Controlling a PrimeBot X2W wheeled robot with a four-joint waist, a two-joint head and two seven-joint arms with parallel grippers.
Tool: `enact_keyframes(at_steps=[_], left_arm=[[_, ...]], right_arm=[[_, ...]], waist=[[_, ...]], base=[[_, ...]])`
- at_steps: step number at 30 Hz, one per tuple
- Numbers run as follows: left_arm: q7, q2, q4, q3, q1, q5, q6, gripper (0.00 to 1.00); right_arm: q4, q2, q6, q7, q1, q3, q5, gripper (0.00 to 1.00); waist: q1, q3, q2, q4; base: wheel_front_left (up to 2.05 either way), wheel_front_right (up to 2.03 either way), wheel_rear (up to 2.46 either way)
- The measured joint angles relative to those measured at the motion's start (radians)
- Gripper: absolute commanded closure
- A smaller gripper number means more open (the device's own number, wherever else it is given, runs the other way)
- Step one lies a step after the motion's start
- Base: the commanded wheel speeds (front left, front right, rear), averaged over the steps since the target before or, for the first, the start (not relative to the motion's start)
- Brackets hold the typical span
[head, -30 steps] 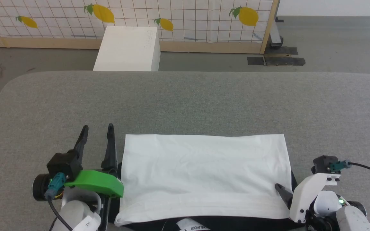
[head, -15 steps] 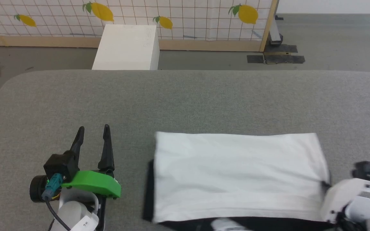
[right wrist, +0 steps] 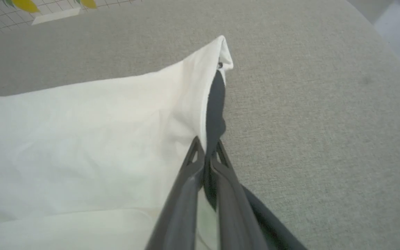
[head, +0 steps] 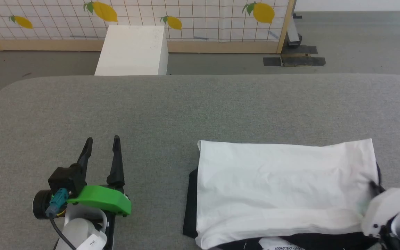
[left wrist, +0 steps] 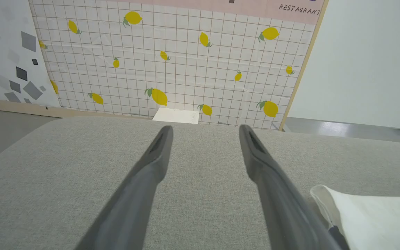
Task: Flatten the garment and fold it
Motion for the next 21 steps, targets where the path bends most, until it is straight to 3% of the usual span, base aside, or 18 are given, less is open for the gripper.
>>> enact_keyframes(at_steps=[6,10,15,21], left_arm=[[0.000,-0.007,0.005,0.001,0.000,0.002,-0.009,0.00],[0.000,-0.013,0.011,0.001,0.000,0.003,-0.013,0.00],[0.000,-0.016,0.018,-0.001,0.000,0.005,-0.019,0.00],[0.000,-0.020,0.024,-0.005,-0.003,0.005,-0.025,0.00]], right_arm=[[-0.293,-0.001,0.000,0.079,0.080,0.191,0.098,1.00],[-0.389,-0.001,0.000,0.106,0.083,0.337,0.107,1.00],[-0.355,-0.001,0.000,0.114,0.033,0.519,0.091,1.00],[-0.185,0.000,0.000,0.091,-0.072,0.679,0.103,1.00]], waist=[[0.0000,-0.011,0.0000,0.012],[0.0000,-0.011,0.0000,0.022],[0.0000,-0.006,0.0000,0.034],[0.0000,0.008,-0.0001,0.057]], base=[[0.00,0.00,0.00],[0.00,0.00,0.00],[0.00,0.00,0.00],[0.00,0.00,0.00]])
